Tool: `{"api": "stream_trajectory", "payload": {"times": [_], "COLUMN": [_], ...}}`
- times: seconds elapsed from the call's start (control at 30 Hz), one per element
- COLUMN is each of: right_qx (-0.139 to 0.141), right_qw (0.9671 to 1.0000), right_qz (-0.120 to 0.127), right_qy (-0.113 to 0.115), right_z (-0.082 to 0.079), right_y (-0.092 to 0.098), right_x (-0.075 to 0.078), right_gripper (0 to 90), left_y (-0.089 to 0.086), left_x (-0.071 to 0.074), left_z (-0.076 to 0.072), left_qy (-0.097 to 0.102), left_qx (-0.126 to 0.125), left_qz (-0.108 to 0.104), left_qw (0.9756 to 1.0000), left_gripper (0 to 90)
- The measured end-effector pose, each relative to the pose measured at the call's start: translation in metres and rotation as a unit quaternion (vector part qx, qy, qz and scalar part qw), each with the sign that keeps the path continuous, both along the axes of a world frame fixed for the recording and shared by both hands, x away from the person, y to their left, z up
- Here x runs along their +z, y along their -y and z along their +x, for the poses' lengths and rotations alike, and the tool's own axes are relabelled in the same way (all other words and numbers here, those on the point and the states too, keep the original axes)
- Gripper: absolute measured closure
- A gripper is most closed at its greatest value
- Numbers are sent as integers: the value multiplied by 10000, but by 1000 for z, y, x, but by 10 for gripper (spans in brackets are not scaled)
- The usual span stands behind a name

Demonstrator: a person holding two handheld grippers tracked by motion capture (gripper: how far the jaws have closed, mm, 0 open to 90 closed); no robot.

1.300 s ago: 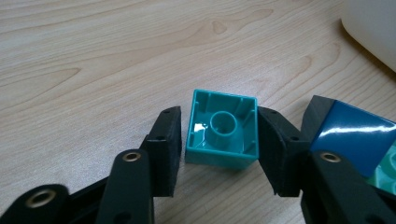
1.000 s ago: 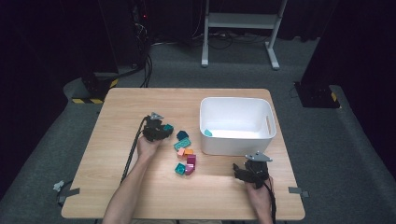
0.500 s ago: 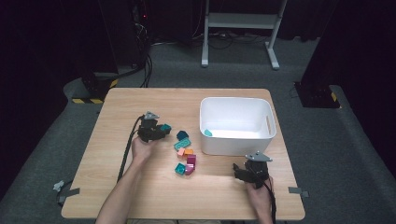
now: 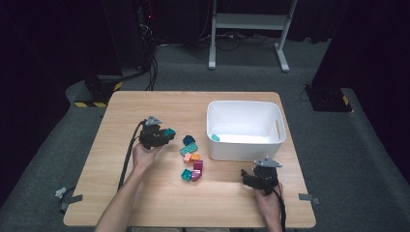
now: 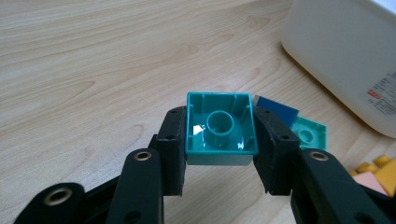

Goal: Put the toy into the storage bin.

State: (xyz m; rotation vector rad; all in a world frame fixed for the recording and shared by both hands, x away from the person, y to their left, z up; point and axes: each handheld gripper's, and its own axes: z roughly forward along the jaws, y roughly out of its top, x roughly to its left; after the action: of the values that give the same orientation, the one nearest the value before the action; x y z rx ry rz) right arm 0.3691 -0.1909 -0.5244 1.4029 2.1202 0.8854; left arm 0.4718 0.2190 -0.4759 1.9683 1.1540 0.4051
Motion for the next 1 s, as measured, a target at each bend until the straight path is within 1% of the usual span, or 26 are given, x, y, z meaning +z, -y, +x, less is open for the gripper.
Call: {"api": "stream_trajectory", "payload": {"times": [0.03,0.13,0.17,0.2,0.3,0.4,0.5,0.63,0.7,0.77,0.87,0.93,0.97,1.0], "right_qx": [0,1,0,0,0,0,0,1,1,0,2,7,7,7], "right_qw": [10000,10000,10000,10000,10000,10000,10000,10000,10000,10000,10000,10000,10000,10000], "right_qz": [-1,-1,0,-1,-1,-1,0,-1,-1,0,-1,-1,-1,0], "right_qy": [0,1,0,0,1,0,0,0,1,0,1,0,0,1], "right_z": [0,0,0,0,0,0,0,0,0,0,0,0,0,0], "right_y": [0,0,0,0,0,0,0,0,0,0,0,0,0,0], "right_x": [0,0,0,0,0,0,0,0,0,0,0,0,0,0], "right_gripper": [233,233,233,233,233,233,233,233,233,233,233,233,233,233], "left_y": [-1,-1,-2,-1,-3,-3,-2,-2,-4,-5,-3,0,0,2], "left_x": [2,9,11,12,16,19,23,27,29,31,35,37,37,38], "left_z": [-1,-6,-7,-8,-9,-10,-12,-13,-13,-13,-14,-17,-17,-18], "left_qy": [-10,52,61,64,67,81,97,68,71,58,76,76,76,73], "left_qx": [-12,-60,-86,-73,-137,-107,-159,-214,-217,-209,-247,-328,-328,-391], "left_qz": [-18,-53,-35,-78,-55,-167,-133,-129,-157,-265,-308,-300,-300,-212], "left_qw": [10000,10000,9999,9999,9999,9998,9997,9997,9996,9994,9992,9990,9990,9990], "left_gripper": [584,584,584,584,584,584,584,584,584,584,584,584,584,584]}}
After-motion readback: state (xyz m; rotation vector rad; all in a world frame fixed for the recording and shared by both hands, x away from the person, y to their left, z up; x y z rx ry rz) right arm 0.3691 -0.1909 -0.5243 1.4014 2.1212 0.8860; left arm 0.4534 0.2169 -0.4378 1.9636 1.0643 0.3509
